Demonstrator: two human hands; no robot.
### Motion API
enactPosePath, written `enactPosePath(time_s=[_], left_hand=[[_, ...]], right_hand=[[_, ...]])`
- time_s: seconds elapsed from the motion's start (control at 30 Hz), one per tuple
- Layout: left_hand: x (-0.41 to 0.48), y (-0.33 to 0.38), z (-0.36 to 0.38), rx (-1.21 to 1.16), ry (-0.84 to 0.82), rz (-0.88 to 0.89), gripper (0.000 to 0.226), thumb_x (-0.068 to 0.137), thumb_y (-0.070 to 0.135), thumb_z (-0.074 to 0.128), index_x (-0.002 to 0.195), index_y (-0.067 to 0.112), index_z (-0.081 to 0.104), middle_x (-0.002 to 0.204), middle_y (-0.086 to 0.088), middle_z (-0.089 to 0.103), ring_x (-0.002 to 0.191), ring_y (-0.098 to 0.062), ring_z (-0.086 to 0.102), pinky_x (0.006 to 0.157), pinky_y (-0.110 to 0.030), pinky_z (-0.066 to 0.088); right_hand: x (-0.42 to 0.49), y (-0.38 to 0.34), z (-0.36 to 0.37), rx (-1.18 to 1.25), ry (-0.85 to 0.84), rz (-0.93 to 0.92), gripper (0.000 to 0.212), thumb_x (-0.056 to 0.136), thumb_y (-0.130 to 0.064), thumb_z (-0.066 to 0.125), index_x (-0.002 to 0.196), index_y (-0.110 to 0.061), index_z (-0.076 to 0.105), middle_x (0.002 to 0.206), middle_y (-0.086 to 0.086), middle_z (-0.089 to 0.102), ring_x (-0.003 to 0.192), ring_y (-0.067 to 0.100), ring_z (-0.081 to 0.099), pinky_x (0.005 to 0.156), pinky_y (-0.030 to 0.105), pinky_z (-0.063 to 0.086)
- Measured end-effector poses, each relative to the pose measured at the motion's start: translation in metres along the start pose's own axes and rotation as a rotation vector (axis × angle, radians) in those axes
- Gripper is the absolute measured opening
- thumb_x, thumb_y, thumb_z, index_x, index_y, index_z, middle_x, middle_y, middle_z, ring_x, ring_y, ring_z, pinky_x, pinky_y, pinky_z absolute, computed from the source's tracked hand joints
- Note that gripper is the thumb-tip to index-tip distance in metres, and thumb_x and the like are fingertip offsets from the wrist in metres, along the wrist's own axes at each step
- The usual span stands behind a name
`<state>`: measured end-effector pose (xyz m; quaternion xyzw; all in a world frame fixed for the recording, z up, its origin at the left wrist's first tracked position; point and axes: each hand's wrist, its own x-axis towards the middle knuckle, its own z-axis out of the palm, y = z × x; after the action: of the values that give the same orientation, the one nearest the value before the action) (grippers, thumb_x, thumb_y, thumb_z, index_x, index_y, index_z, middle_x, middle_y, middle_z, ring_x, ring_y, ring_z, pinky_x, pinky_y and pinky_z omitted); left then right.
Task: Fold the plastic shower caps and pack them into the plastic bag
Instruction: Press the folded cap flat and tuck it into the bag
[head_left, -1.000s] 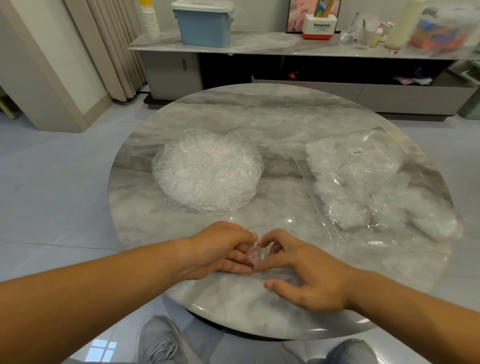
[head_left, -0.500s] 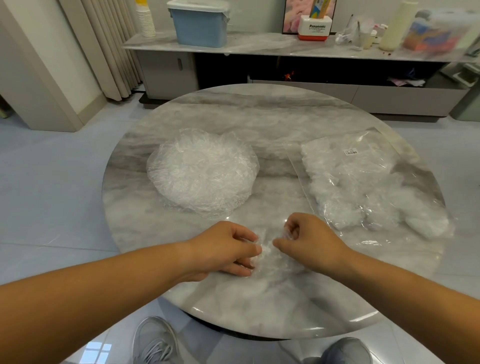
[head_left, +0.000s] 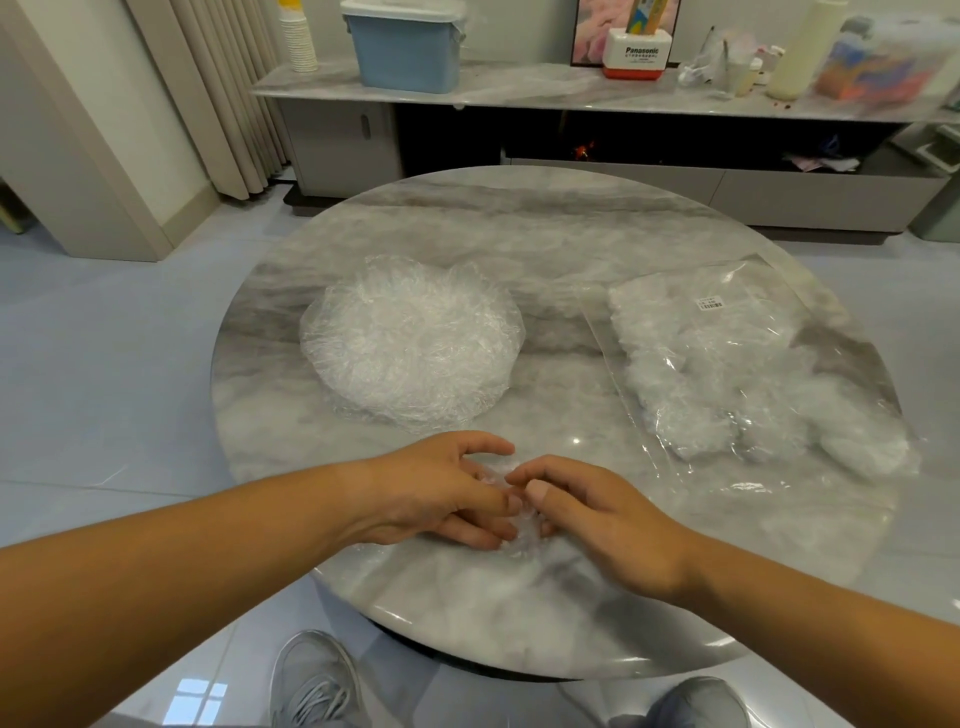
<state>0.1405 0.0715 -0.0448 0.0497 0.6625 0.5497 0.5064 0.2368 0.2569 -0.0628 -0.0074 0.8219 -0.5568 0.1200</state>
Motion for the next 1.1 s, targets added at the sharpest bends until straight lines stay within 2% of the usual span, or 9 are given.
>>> enactPosePath(time_s=[0.13, 0.23, 0.33, 0.47, 0.57, 0.67, 0.8, 0.93, 1.1], left_hand=[[0.003, 0.007, -0.008, 0.308, 0.192, 0.131, 0.046, 0.082, 0.012, 0.083, 0.121, 0.021, 0.059, 0.110, -0.015, 0.067, 0.075, -0.023, 0.074, 0.062, -0.032, 0.061], [0.008, 0.008, -0.012, 0.441, 0.259, 0.167, 0.040, 0.079, 0.023, 0.086, 0.112, 0.022, 0.064, 0.103, -0.008, 0.069, 0.070, -0.014, 0.068, 0.060, -0.026, 0.058], [0.014, 0.006, -0.014, 0.472, 0.264, 0.152, 0.040, 0.078, 0.027, 0.087, 0.111, 0.018, 0.064, 0.095, -0.006, 0.070, 0.068, -0.014, 0.067, 0.057, -0.024, 0.054], [0.024, 0.004, -0.012, 0.646, 0.249, 0.156, 0.035, 0.077, 0.031, 0.087, 0.100, 0.014, 0.067, 0.071, -0.001, 0.065, 0.053, -0.006, 0.058, 0.052, -0.021, 0.047], [0.026, 0.004, -0.008, 0.731, 0.246, 0.163, 0.029, 0.080, 0.031, 0.085, 0.090, 0.007, 0.071, 0.060, 0.007, 0.058, 0.046, 0.001, 0.050, 0.049, -0.013, 0.040], [0.027, 0.006, -0.005, 0.619, 0.251, 0.186, 0.026, 0.078, 0.029, 0.086, 0.081, 0.010, 0.069, 0.063, 0.005, 0.059, 0.055, -0.004, 0.052, 0.058, -0.018, 0.043], [0.025, 0.018, 0.004, 0.276, 0.197, 0.209, 0.022, 0.082, 0.022, 0.083, 0.080, 0.014, 0.063, 0.070, 0.001, 0.065, 0.067, -0.010, 0.060, 0.064, -0.023, 0.049], [0.025, 0.033, 0.024, -0.010, 0.128, 0.173, 0.021, 0.087, 0.012, 0.077, 0.101, 0.004, 0.064, 0.100, -0.021, 0.072, 0.090, -0.026, 0.069, 0.090, -0.042, 0.060], [0.033, 0.049, 0.056, -0.168, 0.060, 0.188, 0.043, 0.089, 0.009, 0.073, 0.125, -0.008, 0.057, 0.102, -0.018, 0.073, 0.088, -0.024, 0.073, 0.072, -0.032, 0.062]], right_hand=[[-0.002, -0.003, 0.001, -0.212, -0.108, -0.010, 0.053, 0.088, -0.069, 0.039, 0.133, -0.042, 0.053, 0.114, -0.014, 0.070, 0.104, 0.006, 0.064, 0.095, 0.031, 0.050], [-0.005, -0.003, 0.003, -0.317, -0.185, -0.013, 0.068, 0.098, -0.063, 0.039, 0.158, -0.039, 0.017, 0.127, -0.013, 0.066, 0.119, 0.001, 0.056, 0.105, 0.026, 0.042], [-0.009, 0.001, 0.002, -0.387, -0.205, -0.029, 0.081, 0.093, -0.071, 0.033, 0.159, -0.043, -0.005, 0.137, -0.028, 0.057, 0.133, -0.010, 0.038, 0.114, 0.025, 0.033], [-0.014, 0.006, 0.000, -0.467, -0.221, -0.088, 0.073, 0.092, -0.070, 0.032, 0.147, -0.060, -0.015, 0.143, -0.026, 0.052, 0.136, -0.014, 0.033, 0.115, 0.020, 0.028], [-0.018, 0.006, -0.001, -0.350, -0.144, -0.109, 0.061, 0.092, -0.065, 0.040, 0.149, -0.059, 0.019, 0.134, -0.021, 0.062, 0.129, -0.007, 0.049, 0.110, 0.024, 0.041], [-0.016, 0.005, -0.008, -0.179, 0.176, -0.132, 0.033, 0.088, -0.062, 0.053, 0.114, -0.044, 0.064, 0.125, -0.021, 0.062, 0.123, 0.003, 0.056, 0.103, 0.026, 0.045], [-0.012, -0.012, -0.027, 0.043, 0.229, 0.053, 0.022, 0.091, -0.049, 0.064, 0.094, -0.030, 0.075, 0.122, -0.016, 0.063, 0.116, -0.005, 0.057, 0.094, 0.009, 0.042], [-0.019, -0.017, -0.040, 0.331, 0.201, 0.166, 0.028, 0.097, -0.036, 0.059, 0.095, -0.017, 0.080, 0.105, -0.005, 0.076, 0.094, 0.012, 0.069, 0.096, 0.037, 0.058], [-0.034, -0.020, -0.065, 0.356, 0.449, 0.106, 0.034, 0.100, -0.030, 0.057, 0.082, -0.013, 0.081, 0.096, 0.016, 0.076, 0.097, 0.041, 0.069, 0.084, 0.042, 0.062]])
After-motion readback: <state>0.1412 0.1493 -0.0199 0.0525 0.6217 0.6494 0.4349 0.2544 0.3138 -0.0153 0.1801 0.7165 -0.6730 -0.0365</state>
